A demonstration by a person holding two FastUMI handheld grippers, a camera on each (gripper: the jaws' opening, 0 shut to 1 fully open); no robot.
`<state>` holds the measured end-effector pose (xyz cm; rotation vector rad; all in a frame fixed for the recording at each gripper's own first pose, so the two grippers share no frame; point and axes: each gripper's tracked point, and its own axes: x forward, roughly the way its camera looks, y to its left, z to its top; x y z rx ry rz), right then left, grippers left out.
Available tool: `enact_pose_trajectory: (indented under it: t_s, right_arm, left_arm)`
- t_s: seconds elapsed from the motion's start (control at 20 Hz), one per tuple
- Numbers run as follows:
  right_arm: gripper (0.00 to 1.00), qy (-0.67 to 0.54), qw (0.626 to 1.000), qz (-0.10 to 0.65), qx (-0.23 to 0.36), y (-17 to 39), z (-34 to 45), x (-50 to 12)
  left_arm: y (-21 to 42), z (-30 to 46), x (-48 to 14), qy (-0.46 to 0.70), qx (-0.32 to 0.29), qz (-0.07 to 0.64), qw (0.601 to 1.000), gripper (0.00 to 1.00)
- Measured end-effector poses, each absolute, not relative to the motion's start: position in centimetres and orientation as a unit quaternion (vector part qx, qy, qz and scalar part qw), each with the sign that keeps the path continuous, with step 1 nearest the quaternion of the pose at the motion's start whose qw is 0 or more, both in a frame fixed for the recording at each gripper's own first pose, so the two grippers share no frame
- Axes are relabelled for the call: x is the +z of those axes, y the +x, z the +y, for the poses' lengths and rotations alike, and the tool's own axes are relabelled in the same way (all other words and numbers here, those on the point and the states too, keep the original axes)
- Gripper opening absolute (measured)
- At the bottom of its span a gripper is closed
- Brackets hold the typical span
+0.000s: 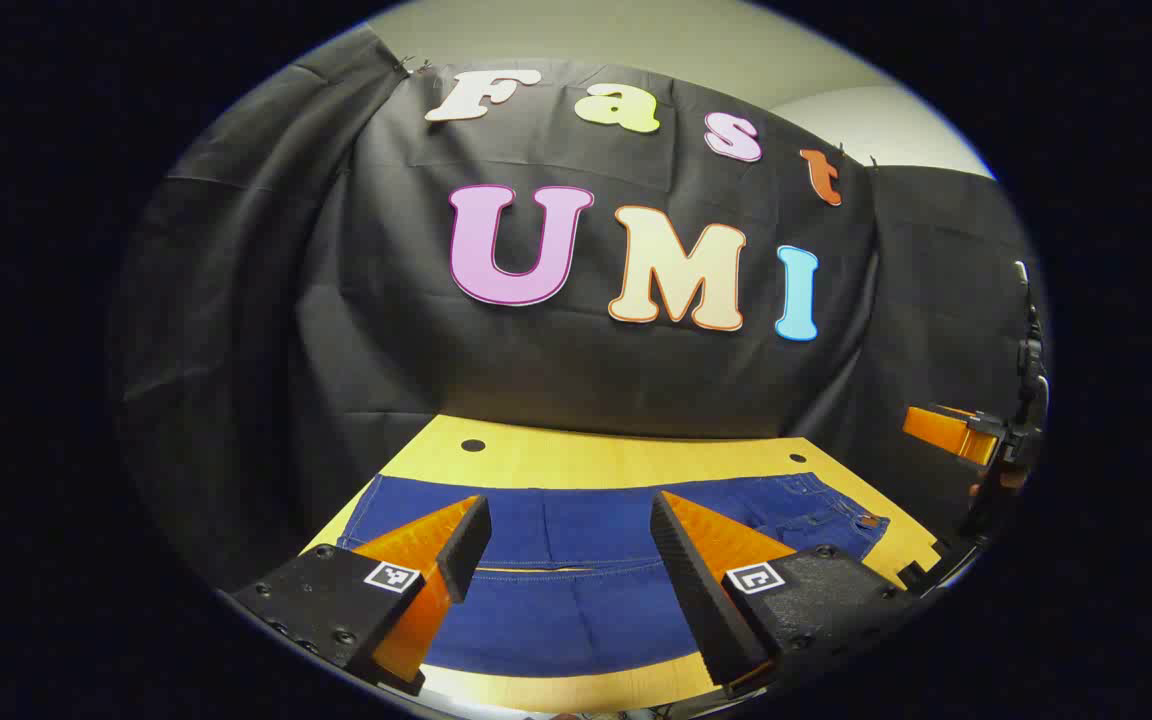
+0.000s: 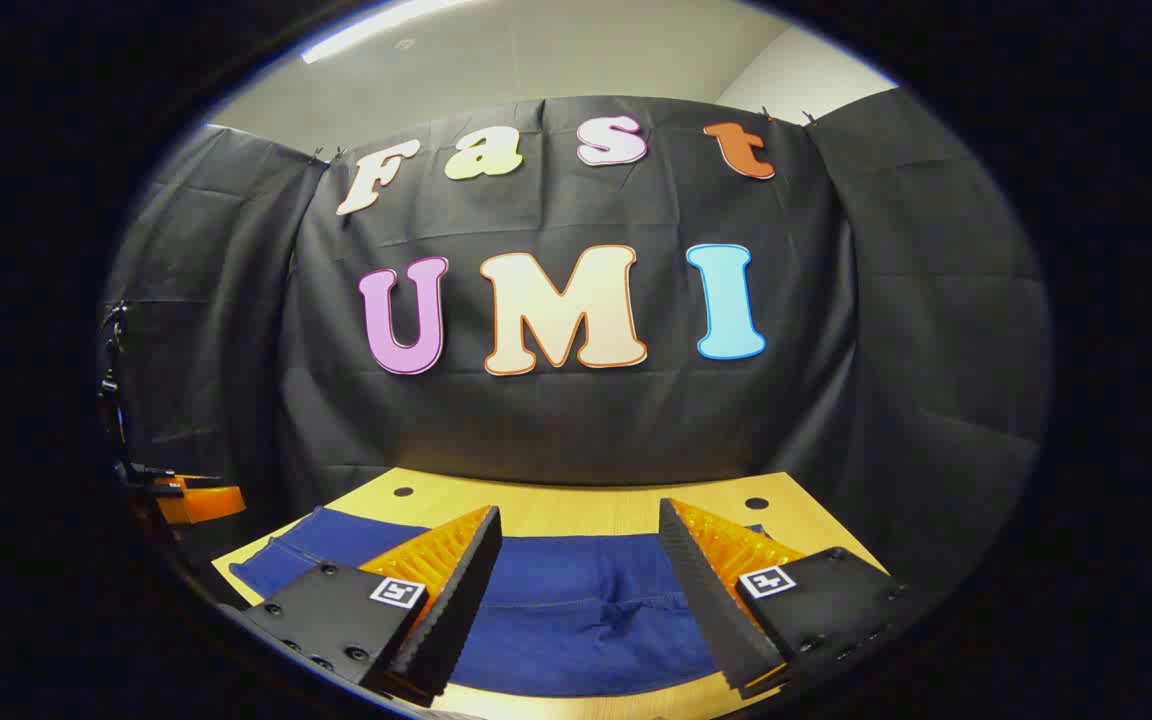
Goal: Grasp the waist and the cuffs of the jeans and fold them to make the two legs overlap; first hold the waist and fold one-third of the jeans toward the cuffs, then hold the cuffs and fold the remaining one-third in the same direction to finish folding.
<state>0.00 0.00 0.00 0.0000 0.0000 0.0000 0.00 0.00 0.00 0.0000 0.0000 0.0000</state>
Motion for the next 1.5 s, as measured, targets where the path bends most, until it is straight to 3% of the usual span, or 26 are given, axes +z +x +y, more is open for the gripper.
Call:
enact_pose_trajectory:
  t_s: [0.15,0.2,0.3,0.4,0.7,0.75,0.8,0.85,0.9,1.15,1.2,1.25,1.5]
  right_arm:
    - [0.94,-0.001,1.000,0.005,0.006,0.1,0.6,-0.6]
    - [0.98,-0.003,1.000,0.008,0.008,0.1,0.8,-0.9]
    - [0.94,-0.008,1.000,0.013,0.009,0.2,1.0,-1.2]
    - [0.98,-0.008,1.000,0.015,0.014,0.2,1.4,-1.3]
    - [0.98,-0.007,0.999,0.023,0.021,-0.2,2.2,-1.8]
    - [0.94,-0.005,0.999,0.025,0.023,-0.2,2.4,-1.8]
    - [0.98,-0.007,0.999,0.029,0.024,-0.4,2.5,-2.1]
    - [0.94,-0.010,0.999,0.031,0.024,-0.6,2.5,-2.1]
    - [0.98,-0.015,0.999,0.031,0.023,-0.9,2.3,-2.0]
    - [0.98,-0.015,0.999,0.040,0.018,-1.7,1.6,-2.3]
    - [0.94,-0.013,0.999,0.042,0.017,-1.9,1.5,-2.4]
    - [0.98,-0.013,0.999,0.046,0.016,-1.9,1.3,-2.6]
    - [0.98,-0.030,0.997,0.073,0.012,-2.5,0.5,-4.0]
  left_arm:
    - [-0.3,0.6,-0.3,0.004,0.009,0.003,1.000,0.95]
    - [-0.5,0.7,-0.4,0.003,0.011,0.004,1.000,0.95]
    - [-0.7,1.2,-0.8,0.000,0.017,0.008,1.000,0.95]
    - [-0.9,1.7,-1.1,-0.004,0.023,0.012,1.000,0.95]
    - [-2.0,3.0,-2.4,-0.016,0.041,0.021,0.999,0.95]
    - [-2.1,3.6,-2.6,-0.018,0.051,0.024,0.998,0.95]
    - [-2.4,4.3,-3.1,-0.021,0.060,0.028,0.998,0.95]
    - [-2.7,4.7,-3.4,-0.024,0.066,0.030,0.997,0.94]
    - [-3.0,5.1,-3.7,-0.027,0.073,0.032,0.996,0.95]
    - [-4.5,9.4,-6.5,-0.040,0.115,0.058,0.991,0.95]
    - [-4.7,10.6,-7.6,-0.033,0.128,0.072,0.989,0.95]
    - [-5.1,11.5,-8.4,-0.021,0.136,0.083,0.987,0.95]
    - [-6.0,13.4,-14.5,0.055,0.057,0.181,0.980,0.94]
